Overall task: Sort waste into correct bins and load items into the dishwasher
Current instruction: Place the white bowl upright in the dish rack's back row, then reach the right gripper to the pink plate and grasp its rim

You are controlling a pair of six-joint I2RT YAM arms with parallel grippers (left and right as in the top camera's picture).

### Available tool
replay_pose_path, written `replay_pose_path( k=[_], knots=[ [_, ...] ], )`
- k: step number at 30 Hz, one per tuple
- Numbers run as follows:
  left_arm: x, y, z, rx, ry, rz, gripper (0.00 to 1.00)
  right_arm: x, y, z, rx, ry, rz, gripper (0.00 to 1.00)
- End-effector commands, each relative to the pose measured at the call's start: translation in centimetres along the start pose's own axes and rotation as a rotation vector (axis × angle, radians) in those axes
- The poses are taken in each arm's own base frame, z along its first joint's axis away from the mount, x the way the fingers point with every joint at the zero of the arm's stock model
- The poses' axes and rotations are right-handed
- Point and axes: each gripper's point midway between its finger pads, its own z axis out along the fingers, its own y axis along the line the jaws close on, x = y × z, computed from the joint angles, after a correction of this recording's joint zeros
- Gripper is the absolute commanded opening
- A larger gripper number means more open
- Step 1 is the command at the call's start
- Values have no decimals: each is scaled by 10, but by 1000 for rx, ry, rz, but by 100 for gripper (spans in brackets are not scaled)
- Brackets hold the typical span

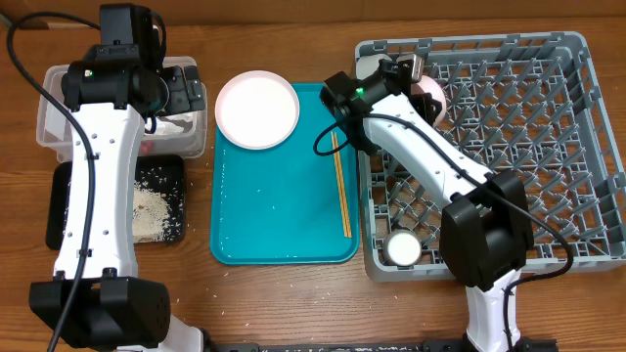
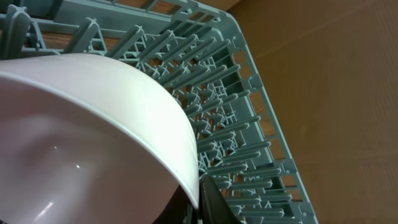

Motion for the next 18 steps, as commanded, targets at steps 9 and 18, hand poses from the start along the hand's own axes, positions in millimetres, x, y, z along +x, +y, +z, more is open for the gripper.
replay_pose_path(
  k=[9,18],
  knots=[
    [-7,-2,-2,-6,-20,18,100,18,2,-6,-36,73,1,4],
    [-7,-2,-2,-6,-20,18,100,24,5,-24,-44,53,-44,4]
  ],
)
